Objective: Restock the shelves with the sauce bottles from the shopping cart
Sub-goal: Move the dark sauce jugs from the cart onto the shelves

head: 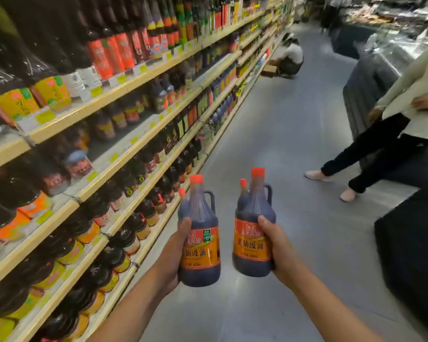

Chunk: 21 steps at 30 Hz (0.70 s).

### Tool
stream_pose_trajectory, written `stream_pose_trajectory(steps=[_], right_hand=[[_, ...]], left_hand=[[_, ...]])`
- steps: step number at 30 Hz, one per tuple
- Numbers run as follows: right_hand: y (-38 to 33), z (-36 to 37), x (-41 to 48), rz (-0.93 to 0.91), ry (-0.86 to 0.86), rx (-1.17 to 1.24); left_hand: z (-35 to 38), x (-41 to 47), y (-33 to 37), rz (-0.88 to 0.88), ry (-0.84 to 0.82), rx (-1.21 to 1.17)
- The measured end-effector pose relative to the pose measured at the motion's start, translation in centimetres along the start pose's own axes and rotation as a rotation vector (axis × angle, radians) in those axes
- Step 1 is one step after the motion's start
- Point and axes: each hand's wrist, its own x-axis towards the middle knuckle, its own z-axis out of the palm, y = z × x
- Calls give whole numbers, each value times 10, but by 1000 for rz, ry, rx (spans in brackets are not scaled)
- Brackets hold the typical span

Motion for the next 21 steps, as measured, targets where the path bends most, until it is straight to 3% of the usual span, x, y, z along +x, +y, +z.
stream_pose_trajectory(steps=[7,21], right_hand=[[-18,-30,71,25,87,21],[-81,-43,271,-10,251,67]], left_hand=[[30,90,26,1,-43,37],[58,314,139,-50,-335,118]])
